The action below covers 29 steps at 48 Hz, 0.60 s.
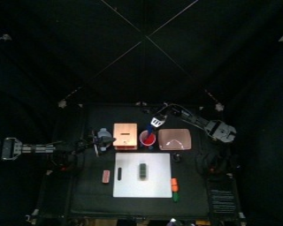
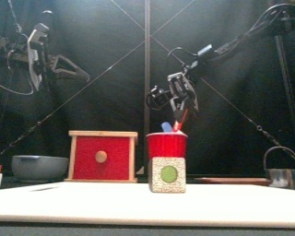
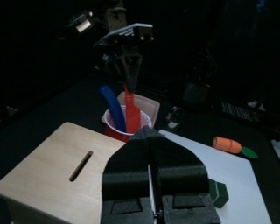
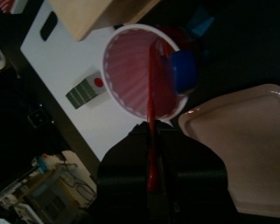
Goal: Cut the sushi into 4 pieces with the knife
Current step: Grasp knife edge with left hand
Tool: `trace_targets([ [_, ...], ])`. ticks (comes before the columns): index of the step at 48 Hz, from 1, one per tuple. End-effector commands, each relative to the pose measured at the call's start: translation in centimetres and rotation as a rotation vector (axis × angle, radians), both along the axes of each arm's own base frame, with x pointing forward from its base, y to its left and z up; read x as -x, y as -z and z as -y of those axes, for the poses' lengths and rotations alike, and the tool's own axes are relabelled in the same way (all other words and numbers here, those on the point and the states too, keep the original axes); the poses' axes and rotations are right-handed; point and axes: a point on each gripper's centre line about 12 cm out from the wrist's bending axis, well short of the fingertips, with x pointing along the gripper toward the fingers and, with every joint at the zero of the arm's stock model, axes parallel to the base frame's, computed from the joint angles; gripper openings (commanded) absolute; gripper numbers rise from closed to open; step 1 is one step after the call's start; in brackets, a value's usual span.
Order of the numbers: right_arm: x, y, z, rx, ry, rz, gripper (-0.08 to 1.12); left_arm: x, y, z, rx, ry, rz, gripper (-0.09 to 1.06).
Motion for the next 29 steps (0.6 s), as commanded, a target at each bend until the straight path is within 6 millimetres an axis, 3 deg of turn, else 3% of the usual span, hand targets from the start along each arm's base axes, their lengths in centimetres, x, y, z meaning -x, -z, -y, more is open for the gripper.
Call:
trace_targets([
  [1, 0.2, -6.2, -0.7, 0.068, 0.001, 0.113, 0.1, 0.0, -0.9, 0.0, -0.011, -0.003, 0.033, 0.01],
  [8, 0.8, -10.8, -2.0, 0.127, 0.006, 0.187, 0.11, 0.5, -1.4, 0.1, -0.016, -0.003, 0.059, 0.05],
  [16, 1.7, -14.5, -5.1, 0.205, -0.038, 0.268, 0.11, 1.2, -1.4, 0.2, -0.019, -0.001, 0.072, 0.2],
  [22, 1.9, -15.9, -7.8, 0.292, -0.067, 0.336, 0.11, 1.2, -1.5, 0.4, -0.019, 0.007, 0.075, 0.35],
  [29, 1.9, -15.7, -10.7, 0.404, -0.097, 0.397, 0.11, 1.0, -1.9, 0.7, -0.022, 0.019, 0.086, 0.54],
])
